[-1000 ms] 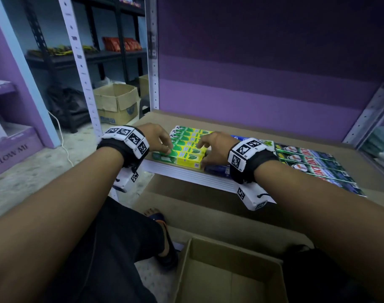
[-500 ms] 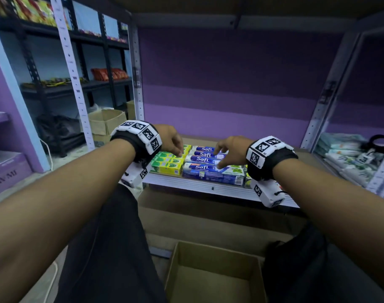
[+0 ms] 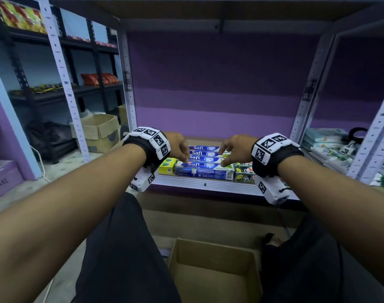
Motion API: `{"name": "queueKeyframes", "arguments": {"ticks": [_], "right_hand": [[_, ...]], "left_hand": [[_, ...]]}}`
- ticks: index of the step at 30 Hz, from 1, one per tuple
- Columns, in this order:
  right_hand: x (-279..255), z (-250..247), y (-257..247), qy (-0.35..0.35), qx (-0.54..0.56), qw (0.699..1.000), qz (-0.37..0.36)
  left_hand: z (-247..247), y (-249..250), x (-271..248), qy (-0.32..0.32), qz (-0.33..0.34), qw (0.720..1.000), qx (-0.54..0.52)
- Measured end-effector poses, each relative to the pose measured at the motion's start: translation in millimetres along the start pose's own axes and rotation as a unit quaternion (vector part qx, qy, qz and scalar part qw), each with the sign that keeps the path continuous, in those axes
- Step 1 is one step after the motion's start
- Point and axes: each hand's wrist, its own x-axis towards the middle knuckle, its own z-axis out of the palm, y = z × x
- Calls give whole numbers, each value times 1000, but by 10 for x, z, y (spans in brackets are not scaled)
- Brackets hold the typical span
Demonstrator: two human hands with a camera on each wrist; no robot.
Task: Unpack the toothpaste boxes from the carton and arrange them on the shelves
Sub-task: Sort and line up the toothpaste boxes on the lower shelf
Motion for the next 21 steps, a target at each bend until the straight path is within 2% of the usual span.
{"name": "queueKeyframes", "arguments": {"ticks": [11,21], "right_hand": [[207,184,94,-22,12,1000,1],[807,499,292,-57,18,998,-17]], "left_hand": [[108,76,226,-16,-6,1000,-14],[347,-129,759,-62,-22,997,-38]]}}
